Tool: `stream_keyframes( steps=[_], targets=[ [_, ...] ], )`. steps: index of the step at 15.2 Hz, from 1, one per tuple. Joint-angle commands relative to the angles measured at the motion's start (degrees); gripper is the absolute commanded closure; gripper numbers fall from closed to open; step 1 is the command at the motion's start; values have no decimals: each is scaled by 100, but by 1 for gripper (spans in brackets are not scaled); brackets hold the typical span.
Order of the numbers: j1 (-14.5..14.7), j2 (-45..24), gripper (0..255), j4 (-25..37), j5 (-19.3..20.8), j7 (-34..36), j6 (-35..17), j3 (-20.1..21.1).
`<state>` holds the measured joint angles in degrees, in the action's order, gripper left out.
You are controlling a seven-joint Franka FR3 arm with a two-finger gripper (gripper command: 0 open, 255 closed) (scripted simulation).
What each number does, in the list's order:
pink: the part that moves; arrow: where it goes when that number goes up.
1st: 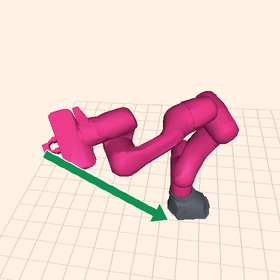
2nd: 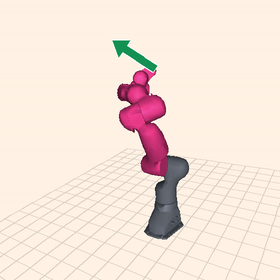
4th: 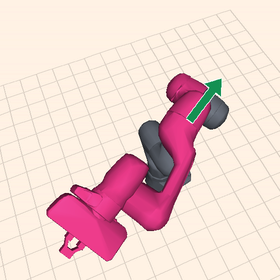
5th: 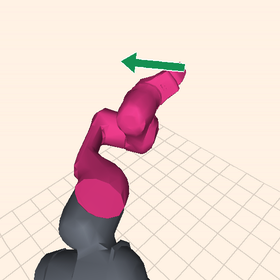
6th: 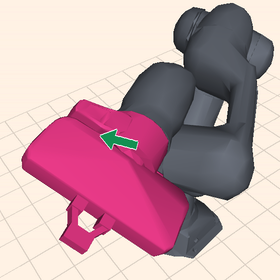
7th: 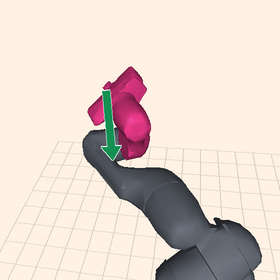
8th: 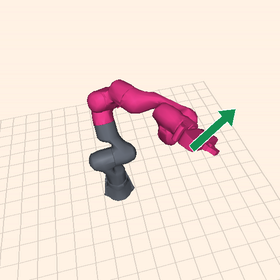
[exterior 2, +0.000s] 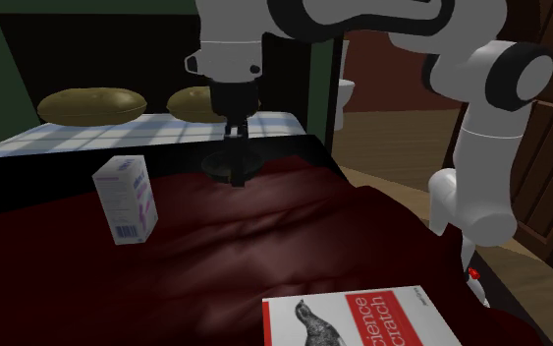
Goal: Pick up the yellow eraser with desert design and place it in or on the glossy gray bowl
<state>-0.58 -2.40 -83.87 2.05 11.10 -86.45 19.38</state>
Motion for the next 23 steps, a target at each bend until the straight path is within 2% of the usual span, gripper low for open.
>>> stream_keyframes(
  steps=[1, 9, 17, 23],
  targets=[
    [-158, 21, 255, 16, -16, -308, 26, -142],
    [-702, -220, 255, 313, 11, -1351, 61, -633],
    [-1183, -824, 255, 1108, 66, -2243, 236, -1020],
    [-1213, -621, 255, 354, 31, -2251, -317, -1030]
  ],
)
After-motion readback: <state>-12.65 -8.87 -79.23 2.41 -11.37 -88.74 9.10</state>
